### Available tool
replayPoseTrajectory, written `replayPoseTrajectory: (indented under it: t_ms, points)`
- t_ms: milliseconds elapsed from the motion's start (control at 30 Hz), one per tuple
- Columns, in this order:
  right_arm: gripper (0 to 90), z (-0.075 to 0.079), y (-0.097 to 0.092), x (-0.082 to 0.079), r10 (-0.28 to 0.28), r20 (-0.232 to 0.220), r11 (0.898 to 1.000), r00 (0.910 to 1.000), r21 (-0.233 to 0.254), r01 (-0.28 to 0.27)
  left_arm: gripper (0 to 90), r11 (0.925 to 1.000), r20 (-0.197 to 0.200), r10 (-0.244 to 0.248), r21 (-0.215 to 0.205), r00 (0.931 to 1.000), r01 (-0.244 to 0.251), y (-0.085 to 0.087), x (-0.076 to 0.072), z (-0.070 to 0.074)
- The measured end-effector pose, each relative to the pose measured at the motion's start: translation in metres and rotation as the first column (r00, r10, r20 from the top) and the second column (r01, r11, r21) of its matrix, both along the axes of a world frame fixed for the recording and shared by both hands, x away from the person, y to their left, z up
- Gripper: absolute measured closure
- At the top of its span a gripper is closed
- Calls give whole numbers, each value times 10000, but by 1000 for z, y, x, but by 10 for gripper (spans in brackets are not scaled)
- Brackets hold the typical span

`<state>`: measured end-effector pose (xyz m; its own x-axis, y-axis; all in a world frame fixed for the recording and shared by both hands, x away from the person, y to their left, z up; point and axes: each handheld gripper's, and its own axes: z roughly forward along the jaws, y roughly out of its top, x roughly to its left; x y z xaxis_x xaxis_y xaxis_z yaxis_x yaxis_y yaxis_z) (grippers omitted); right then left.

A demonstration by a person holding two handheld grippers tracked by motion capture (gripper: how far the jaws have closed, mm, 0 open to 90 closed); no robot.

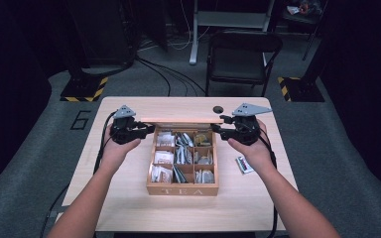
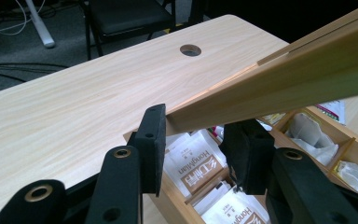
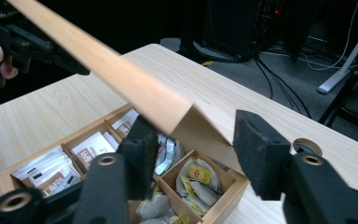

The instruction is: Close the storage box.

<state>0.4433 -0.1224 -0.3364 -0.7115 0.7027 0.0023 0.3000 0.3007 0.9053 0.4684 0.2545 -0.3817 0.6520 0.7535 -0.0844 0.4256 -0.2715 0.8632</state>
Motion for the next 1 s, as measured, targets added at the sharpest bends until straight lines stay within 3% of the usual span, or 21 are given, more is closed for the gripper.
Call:
replayPoseTrajectory:
  t_ms: [200, 300, 433, 767, 800, 1000]
  points:
    - [511, -4, 0, -8, -103, -383, 9999, 9992, 124, 108, 596, 9998, -121, 2, -185, 9999, -4, 1, -5, -5]
    - [512, -6, 0, -11, -68, -289, 10000, 9996, 5, 69, 590, 9999, -185, -26, -137, 9998, 23, 1, -8, -4]
    - [512, -8, 1, -16, -59, -242, 9999, 9997, -142, 56, 565, 9988, -54, -275, -417, 9996, 273, 5, -19, 0]
    - [503, -20, 0, -29, -31, -125, 9996, 9999, -284, 28, 547, 9992, 191, -396, -102, 9990, 398, 4, -47, 6]
    - [502, -21, -1, -29, 112, -26, 9992, 9999, -383, -113, 549, 9986, 288, -436, -275, 9986, 444, 5, -50, 9]
    - [497, -27, 0, -35, 18, -88, 9994, 10000, -332, -21, 550, 9986, 255, -533, -33, 9983, 534, 4, -56, 10]
